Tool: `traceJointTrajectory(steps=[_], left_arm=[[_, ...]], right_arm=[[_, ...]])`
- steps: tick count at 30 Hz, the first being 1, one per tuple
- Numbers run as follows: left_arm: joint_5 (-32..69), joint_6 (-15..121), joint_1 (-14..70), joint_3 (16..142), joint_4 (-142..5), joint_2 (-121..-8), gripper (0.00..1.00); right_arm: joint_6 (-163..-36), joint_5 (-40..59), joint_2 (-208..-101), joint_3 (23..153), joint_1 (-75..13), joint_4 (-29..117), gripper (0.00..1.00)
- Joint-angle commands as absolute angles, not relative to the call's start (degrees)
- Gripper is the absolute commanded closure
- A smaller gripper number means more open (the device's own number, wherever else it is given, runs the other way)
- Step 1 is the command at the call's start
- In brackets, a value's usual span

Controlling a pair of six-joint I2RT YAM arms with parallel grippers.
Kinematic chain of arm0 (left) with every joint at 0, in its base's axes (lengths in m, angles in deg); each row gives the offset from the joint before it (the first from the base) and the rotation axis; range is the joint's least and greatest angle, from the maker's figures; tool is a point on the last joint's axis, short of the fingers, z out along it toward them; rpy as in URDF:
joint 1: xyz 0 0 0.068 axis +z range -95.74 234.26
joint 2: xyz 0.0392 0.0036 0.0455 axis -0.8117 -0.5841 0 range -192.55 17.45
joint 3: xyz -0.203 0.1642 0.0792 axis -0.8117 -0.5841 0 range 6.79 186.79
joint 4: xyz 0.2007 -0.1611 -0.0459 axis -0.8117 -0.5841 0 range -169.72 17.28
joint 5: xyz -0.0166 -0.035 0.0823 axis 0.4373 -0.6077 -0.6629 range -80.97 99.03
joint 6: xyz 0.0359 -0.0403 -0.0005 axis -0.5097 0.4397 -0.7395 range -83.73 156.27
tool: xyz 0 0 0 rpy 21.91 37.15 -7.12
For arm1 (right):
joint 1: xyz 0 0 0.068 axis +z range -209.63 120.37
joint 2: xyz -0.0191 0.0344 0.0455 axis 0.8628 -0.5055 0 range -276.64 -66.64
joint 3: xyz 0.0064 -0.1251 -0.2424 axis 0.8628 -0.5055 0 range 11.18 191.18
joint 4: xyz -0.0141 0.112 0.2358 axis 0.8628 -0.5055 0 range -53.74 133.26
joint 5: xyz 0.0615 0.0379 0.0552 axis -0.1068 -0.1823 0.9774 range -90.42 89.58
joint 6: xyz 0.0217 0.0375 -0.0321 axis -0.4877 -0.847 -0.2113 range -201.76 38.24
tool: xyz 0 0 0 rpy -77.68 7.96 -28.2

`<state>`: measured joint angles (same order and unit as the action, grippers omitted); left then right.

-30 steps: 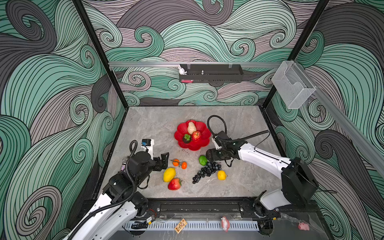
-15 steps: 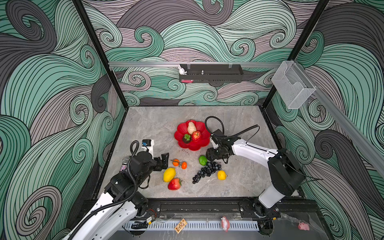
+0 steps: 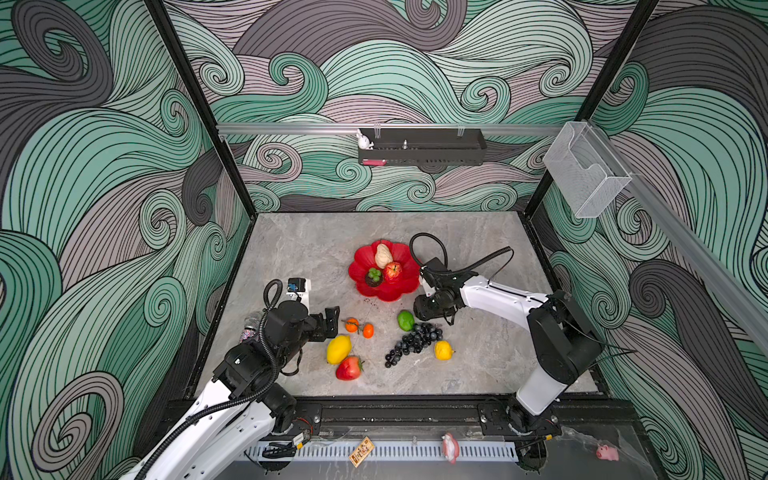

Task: Place and organize the fake fruits in the fruit bowl
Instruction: 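Close the right gripper on the avocado and lift it, then carry the avocado toward the left gripper while the left gripper reaches toward it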

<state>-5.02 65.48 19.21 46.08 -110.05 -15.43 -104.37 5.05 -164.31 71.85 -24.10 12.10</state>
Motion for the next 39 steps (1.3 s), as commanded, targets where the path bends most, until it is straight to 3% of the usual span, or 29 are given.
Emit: traceJointTrajectory(steps=[1,15,24,34,39], left_arm=[[-4.86,66.58,19.19,47.71,-110.45,-15.4,0.05],[-2.81,67.45,19.19,47.53,-109.51,-16.6,0.05],[4.72,70.23,19.17,47.84,-104.35,-21.6,0.05],[18.8,77.37,18.89,50.42,-95.05,-32.41,0.05],[21.23,80.53,16.25,51.56,-89.41,-36.95,0.05]], right_arm=[[-104.08,5.11,-162.91,71.75,-24.72,12.32,0.46],[-104.19,4.92,-152.34,65.49,-27.86,12.31,0.47],[-105.41,9.75,-138.62,60.5,-28.2,13.58,0.47],[-109.31,19.63,-123.39,49.47,-27.58,26.71,0.5],[-111.7,21.28,-118.93,43.83,-25.61,35.02,0.5]])
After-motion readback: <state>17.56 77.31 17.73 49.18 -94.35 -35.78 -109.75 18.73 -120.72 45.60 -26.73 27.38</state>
